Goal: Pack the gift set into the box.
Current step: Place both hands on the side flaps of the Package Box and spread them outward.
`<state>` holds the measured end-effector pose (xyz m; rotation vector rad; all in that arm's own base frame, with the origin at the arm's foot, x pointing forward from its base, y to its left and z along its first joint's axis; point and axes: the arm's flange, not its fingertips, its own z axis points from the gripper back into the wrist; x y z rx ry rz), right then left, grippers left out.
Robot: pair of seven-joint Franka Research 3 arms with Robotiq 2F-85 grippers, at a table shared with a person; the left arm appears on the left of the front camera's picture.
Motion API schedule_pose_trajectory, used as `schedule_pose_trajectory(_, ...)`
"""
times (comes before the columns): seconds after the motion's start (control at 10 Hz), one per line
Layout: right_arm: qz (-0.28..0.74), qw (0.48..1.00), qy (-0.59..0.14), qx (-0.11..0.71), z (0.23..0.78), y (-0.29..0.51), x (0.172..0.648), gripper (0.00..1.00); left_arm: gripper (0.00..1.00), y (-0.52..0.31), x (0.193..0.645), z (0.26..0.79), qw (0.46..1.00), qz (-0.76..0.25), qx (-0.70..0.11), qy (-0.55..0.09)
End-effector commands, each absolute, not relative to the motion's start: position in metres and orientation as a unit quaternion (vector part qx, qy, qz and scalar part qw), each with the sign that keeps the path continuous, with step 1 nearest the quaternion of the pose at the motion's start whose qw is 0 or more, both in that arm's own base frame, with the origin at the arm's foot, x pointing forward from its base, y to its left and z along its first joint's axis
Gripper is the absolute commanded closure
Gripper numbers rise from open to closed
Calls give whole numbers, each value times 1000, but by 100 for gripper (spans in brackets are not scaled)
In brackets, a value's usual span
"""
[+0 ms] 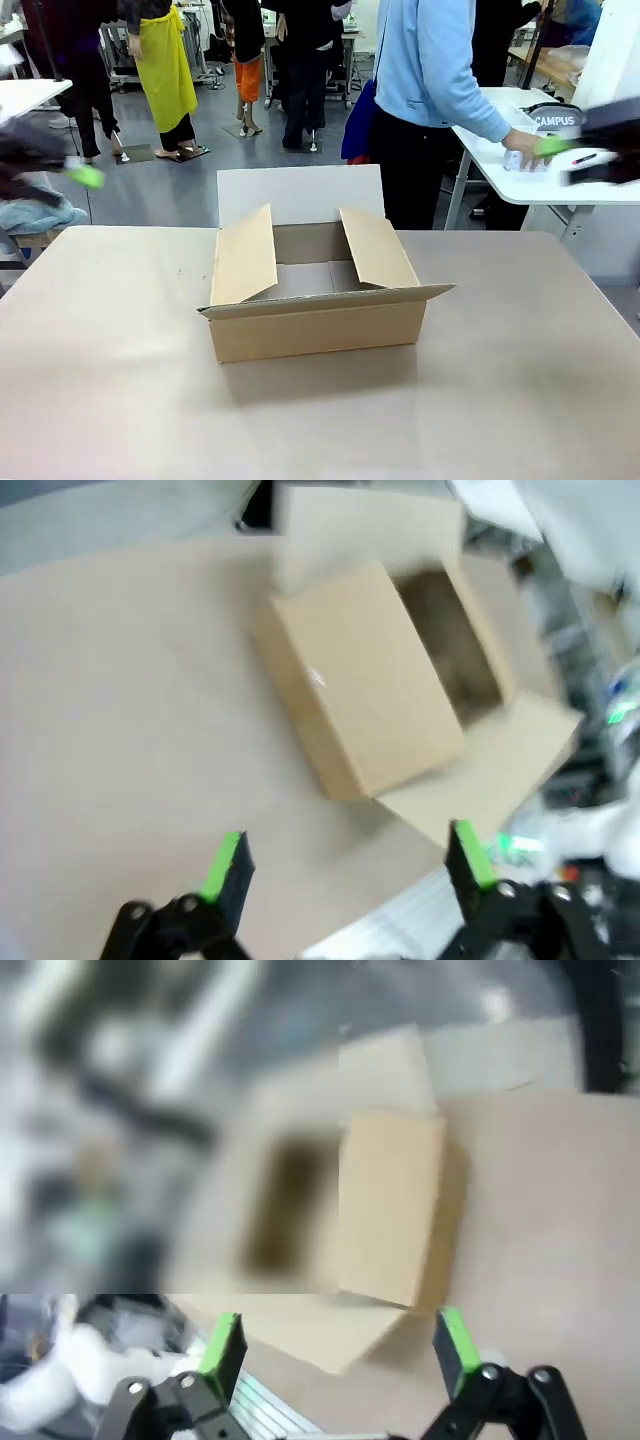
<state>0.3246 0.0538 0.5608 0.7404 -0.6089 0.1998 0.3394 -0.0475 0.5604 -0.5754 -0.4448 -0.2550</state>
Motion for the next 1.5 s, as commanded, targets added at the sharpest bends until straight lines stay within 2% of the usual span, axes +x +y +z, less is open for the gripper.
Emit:
schedule_pose_trajectory(0.0,227,860,-289,354,530,109,382,0,0,-119,363,570,948,-149,-233,-158)
schedule_pose_trajectory(0.1,211,869,-314,318,521,123,386,0,0,-146,369,568,966,-86,-212,-123)
schedule_pose_trajectory(0.2,67,906,-348,232,531,103,373,0,0,-112,377,566,967,-59,-211,-128)
schedule_pose_trajectory(0.3,214,879,-272,326,537,150,349,0,0,-158,344,569,947,-144,-239,-157)
schedule_pose_trajectory(0.4,214,879,-272,326,537,150,349,0,0,-158,344,569,947,-144,-239,-157)
schedule_pose_trajectory(0.5,182,890,-301,291,525,139,369,0,0,-158,363,561,960,-107,-222,-135)
schedule_pose_trajectory(0.6,319,847,-249,344,518,149,407,0,0,-190,380,559,962,-82,-225,-128)
schedule_pose_trajectory(0.7,426,777,-203,416,510,147,432,0,0,-211,390,557,968,-22,-203,-144)
schedule_pose_trajectory(0.8,504,730,-214,409,498,139,448,0,0,-230,393,554,971,-11,-194,-138)
schedule_pose_trajectory(0.9,568,670,-275,392,480,141,460,0,0,-248,398,548,976,-3,-176,-130)
schedule_pose_trajectory(1.0,577,650,-273,413,465,149,465,0,0,-265,404,542,981,6,-151,-121)
schedule_pose_trajectory(1.1,565,668,-293,386,449,158,477,0,0,-287,406,536,985,-9,-132,-108)
schedule_pose_trajectory(1.2,554,638,-319,429,439,168,482,0,0,-305,407,530,990,-28,-109,-87)
schedule_pose_trajectory(1.3,554,657,-321,398,428,177,488,0,0,-315,410,527,994,-16,-96,-55)
schedule_pose_trajectory(1.4,542,663,-306,416,423,178,493,0,0,-291,400,522,984,-16,-137,-110)
